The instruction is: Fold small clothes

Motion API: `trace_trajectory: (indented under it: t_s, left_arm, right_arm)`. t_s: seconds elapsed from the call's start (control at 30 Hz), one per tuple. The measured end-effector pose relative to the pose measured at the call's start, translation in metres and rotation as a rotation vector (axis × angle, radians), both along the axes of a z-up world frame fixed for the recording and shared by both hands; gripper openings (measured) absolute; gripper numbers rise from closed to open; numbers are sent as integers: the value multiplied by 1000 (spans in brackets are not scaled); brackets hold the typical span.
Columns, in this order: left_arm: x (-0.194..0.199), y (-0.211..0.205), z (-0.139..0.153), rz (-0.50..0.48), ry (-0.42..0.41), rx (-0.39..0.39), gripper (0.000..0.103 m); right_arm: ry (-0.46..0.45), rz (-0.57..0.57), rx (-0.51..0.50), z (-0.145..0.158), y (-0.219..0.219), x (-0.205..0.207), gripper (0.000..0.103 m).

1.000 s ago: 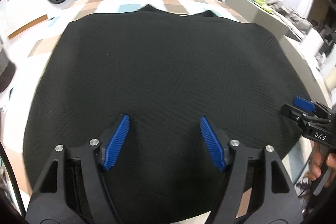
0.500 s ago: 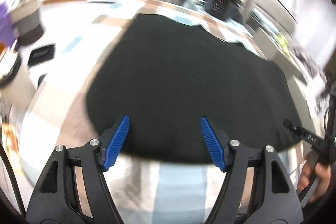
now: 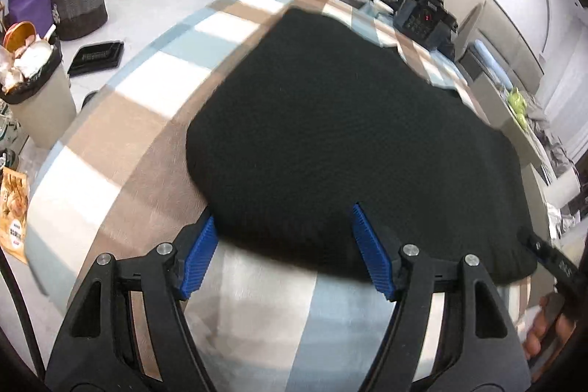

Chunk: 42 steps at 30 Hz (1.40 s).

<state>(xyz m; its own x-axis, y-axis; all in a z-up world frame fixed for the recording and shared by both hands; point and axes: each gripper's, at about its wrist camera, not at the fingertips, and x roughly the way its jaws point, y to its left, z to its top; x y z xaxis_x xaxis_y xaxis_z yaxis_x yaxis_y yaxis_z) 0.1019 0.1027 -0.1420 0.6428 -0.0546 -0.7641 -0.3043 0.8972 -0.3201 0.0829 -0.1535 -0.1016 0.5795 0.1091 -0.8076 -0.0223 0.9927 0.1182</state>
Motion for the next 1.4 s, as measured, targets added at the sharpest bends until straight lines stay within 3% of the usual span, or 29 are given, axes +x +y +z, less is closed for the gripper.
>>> trace_trajectory:
  t_s: [0.1, 0.17, 0.23, 0.63, 0.87, 1.0, 1.17, 1.3, 1.4]
  left_arm:
    - [18, -5, -2, 18, -23, 20, 68]
    - [30, -13, -4, 16, -30, 61, 55]
    - [40, -23, -5, -21, -36, 103, 25]
    - [14, 9, 16, 34, -74, 133, 21]
    - [17, -19, 58, -56, -183, 220, 21]
    - [32, -56, 89, -171, -276, 264, 20]
    - [48, -138, 118, -426, -375, 309, 20]
    - [43, -217, 99, -701, -342, 303, 22]
    - [37, -245, 70, -871, -263, 184, 31]
  right_arm:
    - [12, -22, 20, -2, -4, 1, 79]
    - [16, -17, 21, -2, -2, 2, 79]
    - [9, -5, 13, -1, 2, 2, 79]
    - [23, 4, 2, -5, 6, 3, 79]
    - [15, 24, 1, -3, 9, 1, 79]
    - [9, -2, -1, 0, 1, -5, 79]
    - [-14, -53, -4, 8, -17, -13, 79]
    - [-21, -105, -1, 12, -35, -20, 79]
    - [-4, -144, 0, 10, -48, -21, 79]
